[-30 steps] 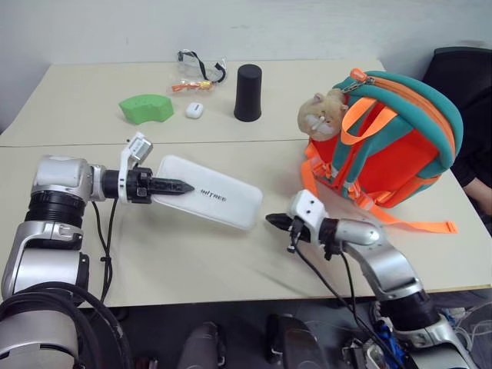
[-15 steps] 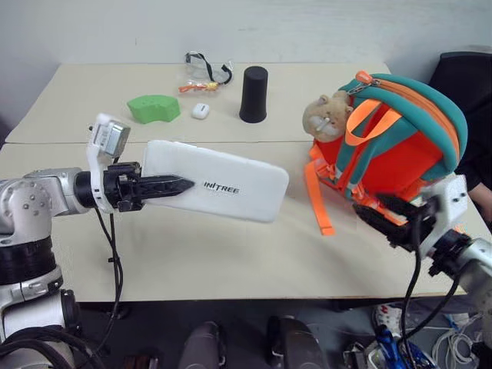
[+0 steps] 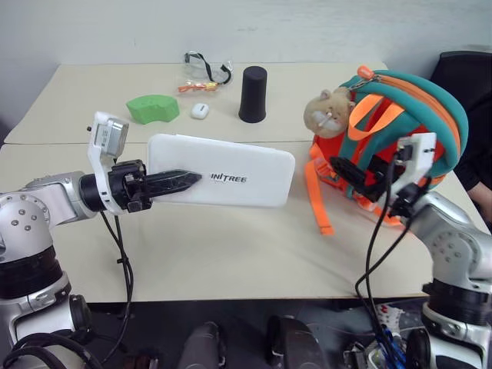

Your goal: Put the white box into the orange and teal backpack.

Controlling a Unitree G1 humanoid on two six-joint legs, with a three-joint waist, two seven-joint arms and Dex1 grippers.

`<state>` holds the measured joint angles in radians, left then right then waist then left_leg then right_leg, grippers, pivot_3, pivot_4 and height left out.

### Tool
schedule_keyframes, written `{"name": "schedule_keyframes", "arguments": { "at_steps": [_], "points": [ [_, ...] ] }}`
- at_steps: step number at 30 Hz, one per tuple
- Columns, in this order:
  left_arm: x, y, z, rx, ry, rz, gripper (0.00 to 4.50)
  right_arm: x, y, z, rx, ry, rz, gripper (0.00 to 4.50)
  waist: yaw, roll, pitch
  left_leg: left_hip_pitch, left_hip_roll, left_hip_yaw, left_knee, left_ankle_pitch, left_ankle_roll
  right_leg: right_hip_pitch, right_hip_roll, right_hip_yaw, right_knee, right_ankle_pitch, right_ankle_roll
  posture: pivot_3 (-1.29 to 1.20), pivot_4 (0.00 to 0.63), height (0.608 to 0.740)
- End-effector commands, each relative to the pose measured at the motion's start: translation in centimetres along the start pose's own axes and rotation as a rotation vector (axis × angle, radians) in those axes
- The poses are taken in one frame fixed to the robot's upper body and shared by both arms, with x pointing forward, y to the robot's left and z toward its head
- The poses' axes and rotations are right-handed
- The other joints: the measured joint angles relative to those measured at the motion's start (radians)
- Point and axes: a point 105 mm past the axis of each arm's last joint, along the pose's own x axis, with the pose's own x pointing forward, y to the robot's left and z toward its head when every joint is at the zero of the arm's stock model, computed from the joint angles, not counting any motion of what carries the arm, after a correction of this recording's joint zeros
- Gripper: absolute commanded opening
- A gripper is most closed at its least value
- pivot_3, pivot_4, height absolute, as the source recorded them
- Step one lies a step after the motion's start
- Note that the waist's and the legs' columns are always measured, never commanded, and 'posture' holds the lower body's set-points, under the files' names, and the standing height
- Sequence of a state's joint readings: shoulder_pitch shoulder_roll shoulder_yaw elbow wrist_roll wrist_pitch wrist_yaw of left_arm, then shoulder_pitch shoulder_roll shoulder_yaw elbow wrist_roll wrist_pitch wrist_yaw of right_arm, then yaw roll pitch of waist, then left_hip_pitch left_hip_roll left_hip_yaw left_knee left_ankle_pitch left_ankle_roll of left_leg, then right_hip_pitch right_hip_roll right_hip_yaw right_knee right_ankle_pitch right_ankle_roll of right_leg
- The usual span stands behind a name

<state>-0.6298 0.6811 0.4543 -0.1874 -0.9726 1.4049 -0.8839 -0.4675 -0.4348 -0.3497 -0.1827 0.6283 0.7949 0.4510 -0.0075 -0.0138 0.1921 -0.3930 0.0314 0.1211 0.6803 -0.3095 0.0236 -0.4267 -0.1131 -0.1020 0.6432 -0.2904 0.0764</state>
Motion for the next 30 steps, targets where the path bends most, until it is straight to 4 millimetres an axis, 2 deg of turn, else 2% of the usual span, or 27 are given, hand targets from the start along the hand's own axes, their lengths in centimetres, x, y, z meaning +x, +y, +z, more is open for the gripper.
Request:
{"name": "schedule_keyframes", "arguments": {
  "at_steps": [1, 3, 5, 8, 14, 15, 19, 23, 26, 30],
  "points": [
    [-0.6, -0.8, 1.5, 0.076, -0.041, -0.008, 1.26, 0.5, 0.4, 1.2, -0.038, -0.062, 0.043, 4.31, 0.001, 0.000, 0.000, 0.000, 0.000, 0.000, 0.000, 0.000, 0.000, 0.000, 0.000, 0.000, 0.000, 0.000, 0.000, 0.00, 0.150, 0.740],
    [-0.8, -0.6, 1.7, 0.081, -0.050, 0.007, 1.26, 0.7, 0.7, 1.3, -0.062, -0.070, 0.068, 3.91, 0.000, 0.000, 0.000, -0.001, 0.000, 0.000, 0.000, 0.000, 0.000, 0.000, 0.000, 0.000, 0.000, 0.000, 0.000, 0.00, 0.150, 0.740],
    [-1.0, -0.3, 1.8, 0.088, -0.063, 0.029, 1.26, 0.5, 1.5, 1.5, -0.085, -0.076, 0.125, 3.28, 0.000, 0.000, 0.000, 0.000, 0.000, 0.000, 0.000, 0.000, 0.000, 0.000, 0.000, 0.000, 0.000, 0.000, 0.000, 0.00, 0.150, 0.740],
    [-1.2, 0.2, 2.0, 0.103, -0.076, 0.063, 1.26, 0.0, 2.2, 1.5, -0.099, -0.068, 0.187, 2.26, 0.000, 0.000, 0.000, 0.000, 0.000, 0.000, 0.000, 0.000, 0.000, 0.000, 0.000, 0.000, 0.000, 0.000, 0.000, 0.00, 0.150, 0.740],
    [-1.6, 1.3, 3.6, 0.125, -0.157, 0.121, 1.26, -1.6, 3.9, 2.0, -0.144, -0.032, 0.329, 0.15, 0.002, 0.000, 0.000, -0.001, 0.000, 0.000, 0.000, 0.000, 0.000, 0.000, 0.000, 0.000, -0.001, 0.000, 0.000, 0.00, 0.150, 0.740],
    [-1.6, 1.5, 3.9, 0.132, -0.167, 0.129, 1.26, -2.1, 4.4, 2.2, -0.149, -0.020, 0.371, 0.03, 0.003, 0.000, 0.000, -0.001, 0.000, 0.000, 0.000, 0.000, 0.000, 0.000, 0.000, 0.000, -0.001, 0.000, 0.000, 0.00, 0.150, 0.740],
    [-1.6, 2.1, 4.9, 0.158, -0.193, 0.148, 1.26, -4.1, 6.7, 2.7, -0.158, 0.034, 0.539, 0.03, 0.005, 0.000, 0.000, -0.001, 0.000, 0.000, -0.001, 0.000, 0.000, 0.000, 0.000, -0.001, -0.001, 0.000, 0.000, 0.00, 0.150, 0.740],
    [-1.0, 2.2, 5.7, 0.183, -0.211, 0.136, 1.26, -7.7, 10.1, 2.7, -0.188, 0.139, 0.780, 0.03, 0.008, 0.000, 0.000, -0.001, 0.000, 0.000, -0.001, -0.001, 0.000, 0.000, 0.000, -0.002, -0.006, 0.000, 0.000, 0.00, 0.150, 0.740],
    [-0.4, 1.9, 5.7, 0.206, -0.193, 0.109, 1.26, -9.6, 11.7, 2.7, -0.188, 0.201, 0.900, 0.03, 0.009, -0.002, 0.001, -0.001, 0.000, -0.001, -0.002, -0.001, 0.000, 0.000, 0.000, -0.002, -0.007, 0.000, 0.000, 0.00, 0.150, 0.740],
    [0.5, 1.4, 5.6, 0.236, -0.164, 0.064, 1.26, -11.7, 13.4, 3.8, -0.134, 0.238, 1.038, 0.03, 0.006, -0.003, 0.002, -0.001, 0.001, 0.000, -0.002, -0.001, 0.001, 0.000, -0.001, -0.001, -0.007, 0.000, 0.001, 0.00, 0.150, 0.740]
  ]
}}
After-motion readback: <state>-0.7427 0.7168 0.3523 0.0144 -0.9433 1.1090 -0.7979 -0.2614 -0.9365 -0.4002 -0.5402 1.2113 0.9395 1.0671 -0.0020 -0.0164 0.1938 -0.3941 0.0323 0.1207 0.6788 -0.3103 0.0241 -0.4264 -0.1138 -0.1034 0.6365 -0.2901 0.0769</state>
